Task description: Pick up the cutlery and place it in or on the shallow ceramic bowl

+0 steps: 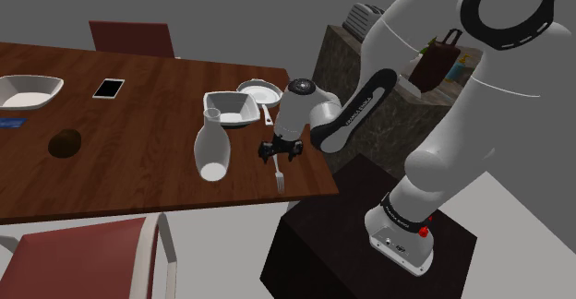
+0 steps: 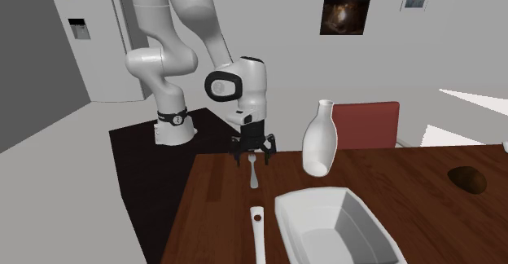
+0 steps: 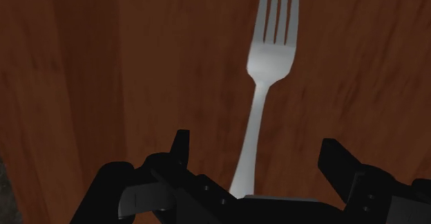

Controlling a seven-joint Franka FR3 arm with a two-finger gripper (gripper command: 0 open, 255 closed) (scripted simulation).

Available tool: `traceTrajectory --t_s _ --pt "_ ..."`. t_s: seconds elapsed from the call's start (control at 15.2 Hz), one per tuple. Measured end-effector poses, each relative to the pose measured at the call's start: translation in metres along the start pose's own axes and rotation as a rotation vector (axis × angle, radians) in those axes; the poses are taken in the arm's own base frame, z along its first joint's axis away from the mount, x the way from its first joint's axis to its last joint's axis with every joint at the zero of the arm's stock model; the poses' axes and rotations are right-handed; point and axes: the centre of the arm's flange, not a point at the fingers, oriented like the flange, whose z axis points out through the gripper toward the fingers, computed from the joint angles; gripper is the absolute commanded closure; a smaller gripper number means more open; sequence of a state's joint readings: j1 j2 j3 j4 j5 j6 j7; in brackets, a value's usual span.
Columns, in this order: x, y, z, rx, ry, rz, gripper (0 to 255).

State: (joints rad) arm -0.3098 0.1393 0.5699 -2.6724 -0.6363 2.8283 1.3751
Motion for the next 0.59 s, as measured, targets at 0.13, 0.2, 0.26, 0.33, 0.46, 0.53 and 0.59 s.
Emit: traceTrajectory --t_s 0.13,0.2,0.26,0.33,0.46,0.53,0.59 --pt "0.0001 0.0002 0.0077 0.0 0.0 0.0 0" --pt "0.0007 0.0004 0.0111 0.0 0.0 0.0 0" --pt "0.0005 0.0 0.0126 0.0 0.001 -0.001 0" --pt "0.0003 -0.0001 0.0134 0.0 0.001 -0.001 0" --pt "0.0004 -0.0002 0.014 0.0 0.001 -0.001 0" --pt "0.0004 -0.0002 0.0141 0.0 0.001 -0.001 0" --pt "0.0005 -0.0002 0.0141 0.0 0.001 -0.001 0"
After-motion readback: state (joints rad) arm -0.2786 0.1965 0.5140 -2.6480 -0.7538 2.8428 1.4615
